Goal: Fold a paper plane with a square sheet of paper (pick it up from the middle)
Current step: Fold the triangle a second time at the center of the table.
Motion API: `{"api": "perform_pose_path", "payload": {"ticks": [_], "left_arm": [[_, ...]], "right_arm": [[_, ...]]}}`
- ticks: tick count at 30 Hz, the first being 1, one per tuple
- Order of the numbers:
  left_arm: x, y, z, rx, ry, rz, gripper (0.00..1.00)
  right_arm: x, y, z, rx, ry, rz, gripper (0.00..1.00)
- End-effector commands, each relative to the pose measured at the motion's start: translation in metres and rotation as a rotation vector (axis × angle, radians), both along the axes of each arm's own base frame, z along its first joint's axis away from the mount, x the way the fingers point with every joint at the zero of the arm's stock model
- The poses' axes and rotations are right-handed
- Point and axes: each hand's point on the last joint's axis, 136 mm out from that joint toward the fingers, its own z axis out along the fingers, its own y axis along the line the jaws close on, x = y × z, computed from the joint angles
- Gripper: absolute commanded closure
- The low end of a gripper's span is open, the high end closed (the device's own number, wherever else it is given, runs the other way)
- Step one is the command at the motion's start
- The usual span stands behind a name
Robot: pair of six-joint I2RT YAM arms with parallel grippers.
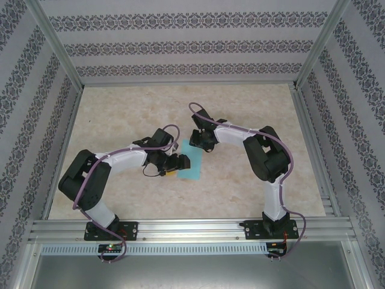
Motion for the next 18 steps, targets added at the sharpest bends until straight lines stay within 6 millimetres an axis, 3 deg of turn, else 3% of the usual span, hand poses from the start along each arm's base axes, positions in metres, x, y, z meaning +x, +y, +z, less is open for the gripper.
{"api": "perform_pose_path", "payload": {"ticks": [1, 18], "left_arm": [[-0.001, -0.004, -0.002, 0.026, 0.024, -0.002, 0.2], [-0.007, -0.017, -0.005, 0.043, 0.038, -0.051, 0.22]], "right_arm": [[-0.02, -0.022, -0.052, -0.064, 0.116, -0.027, 0.65], [-0.023, -0.025, -0.056, -0.055, 0.123, -0.025, 0.65]]}}
